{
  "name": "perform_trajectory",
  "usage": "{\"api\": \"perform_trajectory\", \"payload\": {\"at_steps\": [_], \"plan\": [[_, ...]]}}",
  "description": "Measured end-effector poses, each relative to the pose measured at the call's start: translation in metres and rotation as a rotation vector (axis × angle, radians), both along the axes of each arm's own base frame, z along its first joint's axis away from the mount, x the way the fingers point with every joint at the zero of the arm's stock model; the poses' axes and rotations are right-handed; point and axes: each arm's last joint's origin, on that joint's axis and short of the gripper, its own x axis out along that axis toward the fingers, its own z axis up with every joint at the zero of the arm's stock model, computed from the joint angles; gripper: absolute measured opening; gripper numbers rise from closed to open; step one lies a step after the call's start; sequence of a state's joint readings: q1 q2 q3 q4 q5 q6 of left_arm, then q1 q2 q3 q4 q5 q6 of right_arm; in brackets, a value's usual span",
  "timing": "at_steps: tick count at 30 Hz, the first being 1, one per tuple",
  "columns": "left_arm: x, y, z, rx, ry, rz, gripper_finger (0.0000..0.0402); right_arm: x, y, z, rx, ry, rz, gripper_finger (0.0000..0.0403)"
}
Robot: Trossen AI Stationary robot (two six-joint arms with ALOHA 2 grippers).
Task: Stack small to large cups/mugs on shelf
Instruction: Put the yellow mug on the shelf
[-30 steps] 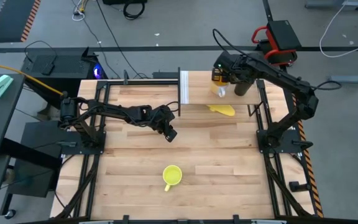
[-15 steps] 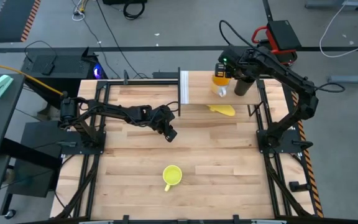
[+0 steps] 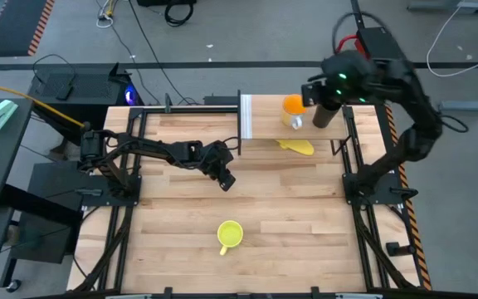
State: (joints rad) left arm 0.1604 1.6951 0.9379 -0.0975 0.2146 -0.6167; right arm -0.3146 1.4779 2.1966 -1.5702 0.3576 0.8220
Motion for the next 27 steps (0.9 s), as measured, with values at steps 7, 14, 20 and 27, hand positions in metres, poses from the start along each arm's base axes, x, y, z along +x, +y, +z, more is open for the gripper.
{"api": "perform_trajectory", "payload": {"at_steps": [7, 14, 20, 27], "plan": [[0.000, 0.000, 0.000, 0.000, 0.000, 0.001, 0.0020, -0.016, 0.055, 0.007, -0.048, -0.062, 0.175, 0.0092], [0.000, 0.000, 0.000, -0.019, 0.003, 0.021, 0.0025, 0.001, 0.116, -0.043, -0.033, 0.058, 0.280, 0.0084], [-0.001, 0.000, -0.001, -0.037, 0.016, 0.039, 0.0015, 0.013, 0.168, -0.130, 0.029, 0.216, 0.205, 0.0079], [-0.014, -0.011, -0.011, -0.065, 0.199, 0.022, 0.0015, 0.016, 0.210, -0.232, 0.134, 0.142, 0.155, 0.0077]]}}
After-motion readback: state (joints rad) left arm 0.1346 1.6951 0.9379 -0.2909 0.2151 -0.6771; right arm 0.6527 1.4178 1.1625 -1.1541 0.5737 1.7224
